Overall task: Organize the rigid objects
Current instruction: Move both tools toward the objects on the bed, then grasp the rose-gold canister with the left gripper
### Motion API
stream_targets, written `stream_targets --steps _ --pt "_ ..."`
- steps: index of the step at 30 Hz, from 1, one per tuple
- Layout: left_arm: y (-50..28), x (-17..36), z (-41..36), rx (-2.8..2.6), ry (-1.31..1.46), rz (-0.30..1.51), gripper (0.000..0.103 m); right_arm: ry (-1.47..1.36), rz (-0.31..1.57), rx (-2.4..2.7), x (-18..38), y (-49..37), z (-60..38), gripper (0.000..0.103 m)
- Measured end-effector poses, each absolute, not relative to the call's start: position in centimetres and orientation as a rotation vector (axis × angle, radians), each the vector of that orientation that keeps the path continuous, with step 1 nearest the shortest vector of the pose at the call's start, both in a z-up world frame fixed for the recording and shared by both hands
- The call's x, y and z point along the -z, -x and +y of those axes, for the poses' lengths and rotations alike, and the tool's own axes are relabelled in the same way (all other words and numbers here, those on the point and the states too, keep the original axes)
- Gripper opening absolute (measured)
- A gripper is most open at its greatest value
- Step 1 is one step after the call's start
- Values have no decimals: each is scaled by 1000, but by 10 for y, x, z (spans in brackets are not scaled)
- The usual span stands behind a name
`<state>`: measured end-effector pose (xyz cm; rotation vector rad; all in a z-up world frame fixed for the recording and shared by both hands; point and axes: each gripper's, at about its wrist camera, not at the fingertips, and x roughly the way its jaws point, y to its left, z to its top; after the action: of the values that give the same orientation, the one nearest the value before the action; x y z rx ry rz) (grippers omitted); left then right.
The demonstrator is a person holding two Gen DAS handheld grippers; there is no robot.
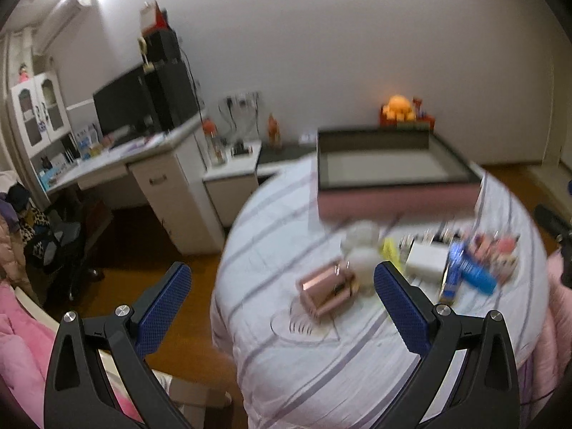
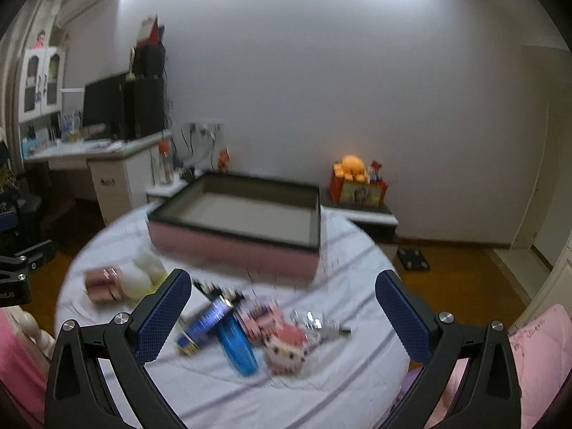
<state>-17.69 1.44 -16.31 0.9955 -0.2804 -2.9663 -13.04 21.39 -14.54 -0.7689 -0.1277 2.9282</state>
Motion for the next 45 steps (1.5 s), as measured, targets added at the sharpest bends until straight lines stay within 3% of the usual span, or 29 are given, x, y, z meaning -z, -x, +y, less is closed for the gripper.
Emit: stream_targets --steps 9,24,26,27,29,31,34,45 --pt "210 222 20 2907 -1260 -335 103 965 -133 -2851 203 148 232 103" --pt "256 259 16 2947 -1469 -233 102 1067 -85 -2849 219 156 240 103" --pt "259 260 14 2977 -1485 -186 92 1065 -87 -2855 218 156 238 103" --pt "262 261 11 2992 -1513 -132 80 1062 -92 -2858 217 156 237 103" --pt "262 260 10 3001 -1511 -131 75 1060 -96 -2859 216 157 235 103" --pt "260 258 10 3019 -1518 -130 63 1060 -99 -2860 216 158 234 103" --pt "255 257 9 3019 -1528 -130 59 1061 -110 -2855 217 160 233 103" --pt "218 256 15 3022 -1558 -107 63 1079 -76 -2849 221 156 240 103"
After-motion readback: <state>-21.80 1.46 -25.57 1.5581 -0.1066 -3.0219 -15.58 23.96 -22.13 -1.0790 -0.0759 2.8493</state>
